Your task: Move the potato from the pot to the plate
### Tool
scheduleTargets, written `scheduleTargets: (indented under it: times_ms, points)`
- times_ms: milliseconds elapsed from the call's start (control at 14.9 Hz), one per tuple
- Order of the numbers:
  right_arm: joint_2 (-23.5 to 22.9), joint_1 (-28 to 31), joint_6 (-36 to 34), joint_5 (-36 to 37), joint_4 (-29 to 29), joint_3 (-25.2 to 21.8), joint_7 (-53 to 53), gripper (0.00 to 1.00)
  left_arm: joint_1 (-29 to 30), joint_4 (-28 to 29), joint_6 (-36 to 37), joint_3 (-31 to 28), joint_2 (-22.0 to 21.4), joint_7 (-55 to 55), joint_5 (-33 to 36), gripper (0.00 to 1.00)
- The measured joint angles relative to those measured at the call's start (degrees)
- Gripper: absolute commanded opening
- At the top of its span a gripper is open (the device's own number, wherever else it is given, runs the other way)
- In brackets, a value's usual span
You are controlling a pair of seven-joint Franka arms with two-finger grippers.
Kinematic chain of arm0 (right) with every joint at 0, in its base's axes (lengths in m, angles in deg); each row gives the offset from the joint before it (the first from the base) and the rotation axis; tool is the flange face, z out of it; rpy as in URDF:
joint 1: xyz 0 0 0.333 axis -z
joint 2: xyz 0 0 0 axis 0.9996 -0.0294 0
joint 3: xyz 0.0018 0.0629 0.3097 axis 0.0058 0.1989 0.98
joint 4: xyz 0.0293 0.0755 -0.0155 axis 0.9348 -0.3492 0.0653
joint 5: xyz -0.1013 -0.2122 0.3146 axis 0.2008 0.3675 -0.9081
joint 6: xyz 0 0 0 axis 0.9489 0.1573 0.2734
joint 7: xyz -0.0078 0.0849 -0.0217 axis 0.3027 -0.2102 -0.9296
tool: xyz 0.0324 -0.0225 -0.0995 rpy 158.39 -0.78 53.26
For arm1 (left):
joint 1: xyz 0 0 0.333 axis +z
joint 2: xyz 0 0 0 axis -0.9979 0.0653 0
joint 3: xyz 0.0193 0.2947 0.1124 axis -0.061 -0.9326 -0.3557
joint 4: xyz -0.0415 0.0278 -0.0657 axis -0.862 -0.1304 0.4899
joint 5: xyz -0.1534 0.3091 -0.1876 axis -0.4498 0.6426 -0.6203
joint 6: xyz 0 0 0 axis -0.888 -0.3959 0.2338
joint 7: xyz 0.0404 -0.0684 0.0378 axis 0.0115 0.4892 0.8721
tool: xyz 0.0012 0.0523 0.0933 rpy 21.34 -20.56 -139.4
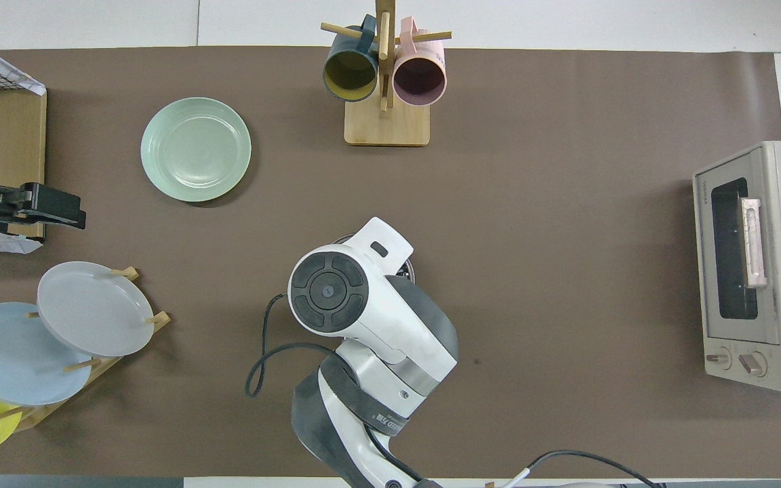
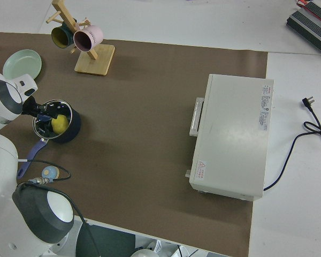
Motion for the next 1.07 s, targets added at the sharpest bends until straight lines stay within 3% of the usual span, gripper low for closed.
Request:
scheduleTargets:
  times_ms: [201, 268, 402, 1071]
  points:
    - [0.0, 0.0, 0.0, 0.0, -0.01, -0.01, -0.03, 0.87, 0.0, 0.0, 0.0, 0.01, -0.01, 0.0, 0.0, 1.0]
    - [0.0, 0.02, 0.0, 0.08, -0.01, -0.04, -0.06, 0.94, 0.0, 0.0, 0.0, 0.01, -0.01, 0.0, 0.0, 1.0]
    - [0.0, 0.35, 0.0, 0.95, 0.05, -0.15, -0.08, 0.98, 0.0, 0.0, 0.0, 0.01, -0.01, 0.0, 0.0, 1.0]
    - [0.04, 1.08, 0.02, 1.27, 0.79, -0.14, -0.45, 0.98, -0.03, 0.0, 0.0, 0.16, -0.01, 0.0, 0.0, 1.0]
